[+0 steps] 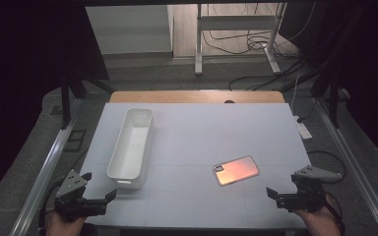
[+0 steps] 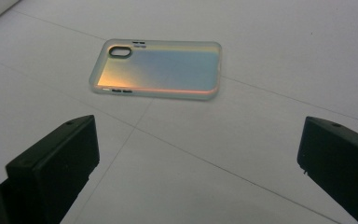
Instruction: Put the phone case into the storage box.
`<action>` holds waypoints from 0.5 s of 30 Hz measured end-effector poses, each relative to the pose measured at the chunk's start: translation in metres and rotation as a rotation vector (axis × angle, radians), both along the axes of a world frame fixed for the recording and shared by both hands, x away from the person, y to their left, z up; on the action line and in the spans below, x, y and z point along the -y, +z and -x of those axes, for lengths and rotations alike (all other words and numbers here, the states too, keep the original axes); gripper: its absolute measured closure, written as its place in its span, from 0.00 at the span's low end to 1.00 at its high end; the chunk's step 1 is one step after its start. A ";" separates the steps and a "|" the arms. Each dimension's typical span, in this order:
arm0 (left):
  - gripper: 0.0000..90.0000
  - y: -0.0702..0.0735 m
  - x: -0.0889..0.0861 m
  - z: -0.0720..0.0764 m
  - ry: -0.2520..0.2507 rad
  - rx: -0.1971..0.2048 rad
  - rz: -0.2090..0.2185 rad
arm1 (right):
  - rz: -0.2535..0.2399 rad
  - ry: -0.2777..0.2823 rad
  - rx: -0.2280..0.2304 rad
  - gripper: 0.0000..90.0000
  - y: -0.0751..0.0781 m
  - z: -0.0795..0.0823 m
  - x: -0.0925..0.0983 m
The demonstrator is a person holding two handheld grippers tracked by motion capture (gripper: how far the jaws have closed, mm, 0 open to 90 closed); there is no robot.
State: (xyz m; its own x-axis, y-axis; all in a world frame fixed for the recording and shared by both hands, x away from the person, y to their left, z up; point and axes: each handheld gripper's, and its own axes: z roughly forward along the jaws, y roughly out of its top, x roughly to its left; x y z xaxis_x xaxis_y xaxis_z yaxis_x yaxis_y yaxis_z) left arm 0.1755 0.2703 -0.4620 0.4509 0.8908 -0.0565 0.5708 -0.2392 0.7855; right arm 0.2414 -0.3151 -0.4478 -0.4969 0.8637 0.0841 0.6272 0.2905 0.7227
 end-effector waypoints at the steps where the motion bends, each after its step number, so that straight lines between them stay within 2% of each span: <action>1: 0.00 0.000 0.000 0.000 -0.002 -0.001 0.000 | -0.002 0.001 0.002 0.00 0.000 0.000 0.000; 8: 0.00 0.000 -0.002 -0.001 -0.008 -0.006 0.014 | 0.004 0.007 0.005 0.00 0.000 0.000 -0.001; 15: 0.00 0.000 0.000 -0.001 -0.018 -0.007 0.002 | 0.005 0.013 -0.018 0.00 -0.001 -0.002 -0.002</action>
State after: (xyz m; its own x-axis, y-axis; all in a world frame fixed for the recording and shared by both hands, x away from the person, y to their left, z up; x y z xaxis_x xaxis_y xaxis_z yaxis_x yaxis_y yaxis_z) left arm 0.1763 0.2705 -0.4622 0.4661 0.8826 -0.0615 0.5717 -0.2474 0.7823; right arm 0.2429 -0.3136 -0.4489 -0.5062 0.8578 0.0891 0.6362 0.3017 0.7101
